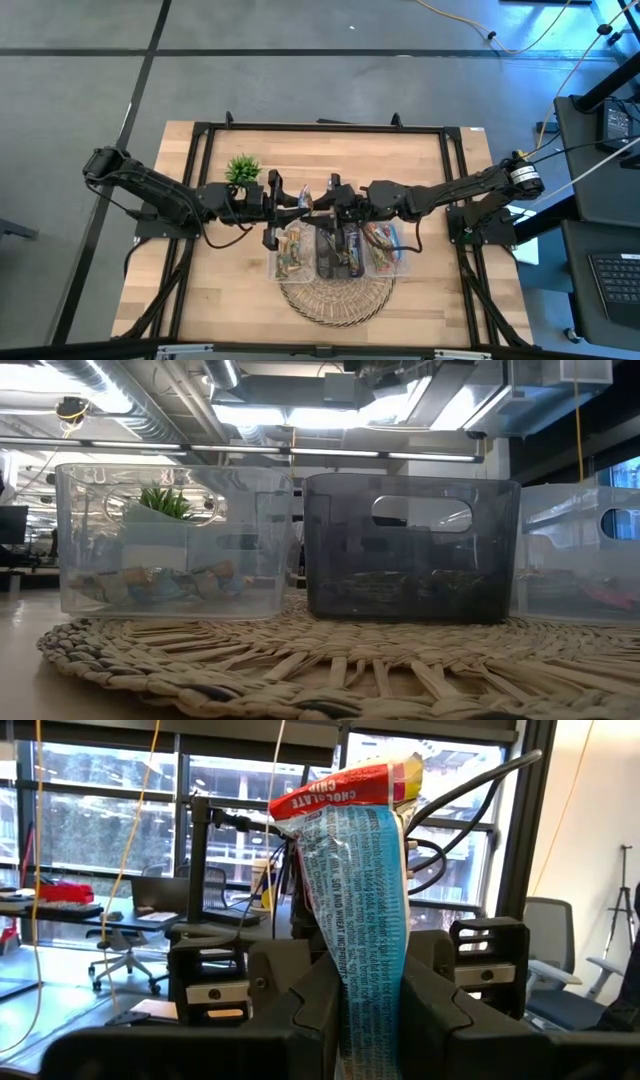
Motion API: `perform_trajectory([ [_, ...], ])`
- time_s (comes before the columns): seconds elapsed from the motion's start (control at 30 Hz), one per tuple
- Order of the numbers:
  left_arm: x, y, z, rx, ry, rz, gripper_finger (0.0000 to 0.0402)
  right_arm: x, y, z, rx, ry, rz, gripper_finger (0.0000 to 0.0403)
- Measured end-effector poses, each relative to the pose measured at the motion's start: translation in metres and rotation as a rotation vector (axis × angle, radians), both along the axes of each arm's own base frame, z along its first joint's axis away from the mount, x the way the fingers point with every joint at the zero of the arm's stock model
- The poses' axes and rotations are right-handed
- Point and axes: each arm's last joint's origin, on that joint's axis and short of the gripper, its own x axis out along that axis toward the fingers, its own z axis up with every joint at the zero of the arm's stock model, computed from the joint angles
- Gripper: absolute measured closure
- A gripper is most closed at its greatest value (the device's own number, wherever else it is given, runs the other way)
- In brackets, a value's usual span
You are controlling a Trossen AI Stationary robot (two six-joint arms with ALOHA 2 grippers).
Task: Pick and place Granola Bars by type
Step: Put the red granola bar into the right transparent bin
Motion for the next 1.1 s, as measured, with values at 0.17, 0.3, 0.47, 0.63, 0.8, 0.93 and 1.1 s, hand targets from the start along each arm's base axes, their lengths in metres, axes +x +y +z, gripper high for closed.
perform_trajectory([
  [0.17, 0.0, 0.0, 0.0, 0.0, 0.0, 0.001, 0.0329, 0.0, 0.0, 0.0, 0.0, 0.0, 0.0, 0.0278],
  [0.3, 0.0, 0.0, 0.0, 0.001, 0.003, 0.002, 0.0312, 0.0, 0.0, 0.0, 0.0, 0.0, 0.0, 0.0279],
  [0.47, 0.0, 0.0, -0.001, 0.001, 0.005, 0.003, 0.0276, 0.0, 0.0, 0.0, 0.001, 0.0, 0.001, 0.0279],
  [0.63, 0.0, 0.001, 0.0, -0.002, 0.009, 0.019, 0.0232, 0.0, 0.0, -0.001, -0.001, 0.005, 0.001, 0.0279],
  [0.8, -0.004, 0.002, -0.002, 0.003, 0.067, 0.058, 0.0205, -0.01, -0.003, 0.005, -0.013, 0.066, -0.023, 0.0279],
  [0.93, -0.008, 0.003, -0.004, 0.02, 0.124, 0.062, 0.0199, -0.025, -0.007, 0.008, 0.011, 0.173, -0.081, 0.0279],
  [1.1, -0.01, 0.004, -0.005, 0.033, 0.166, 0.06, 0.0203, -0.048, -0.011, 0.005, 0.132, 0.379, -0.13, 0.0279],
])
